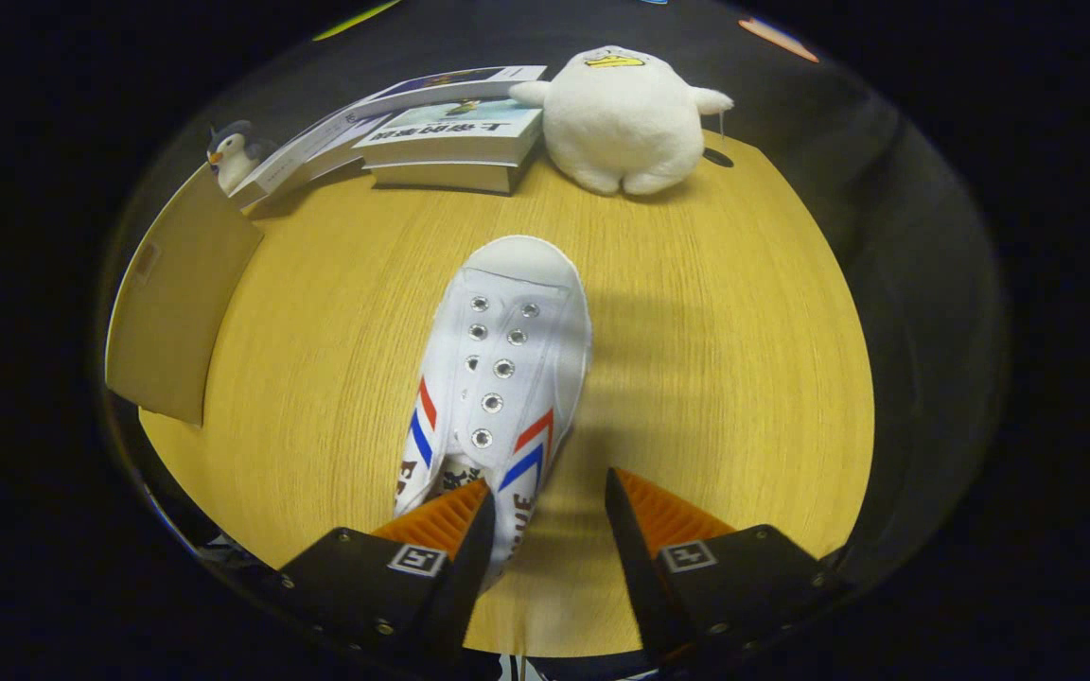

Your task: Open the storage box then place both shoes into the box .Put the left shoe in first, then the right shoe, with the right side of both shoes facing outward in a uniform manner.

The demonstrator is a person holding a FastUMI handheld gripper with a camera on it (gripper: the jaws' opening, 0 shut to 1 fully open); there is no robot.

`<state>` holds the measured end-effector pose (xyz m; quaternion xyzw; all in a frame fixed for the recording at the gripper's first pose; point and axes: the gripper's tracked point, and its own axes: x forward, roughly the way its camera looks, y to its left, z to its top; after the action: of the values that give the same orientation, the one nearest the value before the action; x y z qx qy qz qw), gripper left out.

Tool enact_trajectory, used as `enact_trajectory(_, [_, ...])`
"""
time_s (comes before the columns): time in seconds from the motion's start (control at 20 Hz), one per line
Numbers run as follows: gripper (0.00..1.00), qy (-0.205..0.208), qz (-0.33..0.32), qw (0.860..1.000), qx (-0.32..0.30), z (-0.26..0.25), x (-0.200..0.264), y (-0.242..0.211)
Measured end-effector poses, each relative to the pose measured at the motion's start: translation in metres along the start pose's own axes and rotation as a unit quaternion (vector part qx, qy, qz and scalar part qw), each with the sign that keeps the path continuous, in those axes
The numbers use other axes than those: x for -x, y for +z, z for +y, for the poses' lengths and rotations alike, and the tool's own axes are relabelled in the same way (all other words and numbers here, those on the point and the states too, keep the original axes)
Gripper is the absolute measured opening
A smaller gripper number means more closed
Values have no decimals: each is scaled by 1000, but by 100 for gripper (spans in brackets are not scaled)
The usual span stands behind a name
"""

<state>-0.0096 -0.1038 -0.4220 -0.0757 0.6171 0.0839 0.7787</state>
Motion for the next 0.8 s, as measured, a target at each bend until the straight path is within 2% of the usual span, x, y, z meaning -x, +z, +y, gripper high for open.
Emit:
enact_trajectory(0.05, [52,5,-2,1000,5,3,-1,2])
enact_trajectory(0.1, [25,4,-5,1000,19,3,0,2])
enact_trajectory(0.15, [25,-16,-9,999,34,-6,-1,1])
enact_trajectory(0.2, [9,-36,-7,999,27,-14,-3,0])
enact_trajectory(0.25, [3,-29,-8,1000,5,-13,-4,1])
enact_trajectory(0.3, [0,-13,-6,1000,-27,-8,0,2])
enact_trajectory(0.45, [0,33,-5,993,-112,-5,11,9])
enact_trajectory(0.65, [0,58,8,986,-157,4,20,12])
enact_trajectory(0.8, [0,97,21,975,-197,26,37,16])
